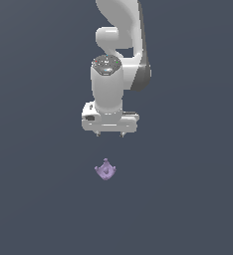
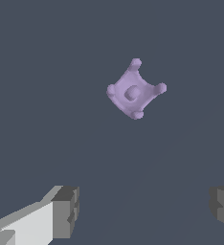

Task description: Pick up the object and move it to a goal position.

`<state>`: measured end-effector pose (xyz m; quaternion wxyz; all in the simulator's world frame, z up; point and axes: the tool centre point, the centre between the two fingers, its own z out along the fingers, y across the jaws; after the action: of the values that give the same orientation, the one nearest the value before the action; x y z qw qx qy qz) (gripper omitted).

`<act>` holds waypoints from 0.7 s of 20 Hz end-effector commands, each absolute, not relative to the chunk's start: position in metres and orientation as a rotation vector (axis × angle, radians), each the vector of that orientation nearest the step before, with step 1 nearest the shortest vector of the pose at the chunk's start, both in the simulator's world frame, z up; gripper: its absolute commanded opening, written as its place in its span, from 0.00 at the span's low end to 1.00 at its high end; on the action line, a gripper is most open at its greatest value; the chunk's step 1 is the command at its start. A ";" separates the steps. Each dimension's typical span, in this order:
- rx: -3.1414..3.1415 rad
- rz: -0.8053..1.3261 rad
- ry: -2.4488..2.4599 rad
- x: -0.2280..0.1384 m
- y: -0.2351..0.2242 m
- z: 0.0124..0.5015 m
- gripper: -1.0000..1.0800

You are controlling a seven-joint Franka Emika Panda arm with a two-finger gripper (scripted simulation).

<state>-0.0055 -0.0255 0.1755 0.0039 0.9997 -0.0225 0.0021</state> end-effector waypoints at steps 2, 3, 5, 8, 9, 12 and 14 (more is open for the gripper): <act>3.133 0.006 -0.070 -0.006 -0.025 0.175 0.96; 3.133 0.006 -0.070 -0.006 -0.025 0.175 0.96; 3.133 0.006 -0.070 -0.006 -0.025 0.175 0.96; 3.133 0.006 -0.070 -0.006 -0.025 0.175 0.96; 3.133 0.006 -0.070 -0.006 -0.025 0.175 0.96; 3.133 0.006 -0.072 -0.006 -0.026 0.176 0.96; 3.131 0.002 -0.084 -0.007 -0.029 0.176 0.96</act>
<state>-0.0062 -0.0267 0.1757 0.0044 0.9997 -0.0244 0.0012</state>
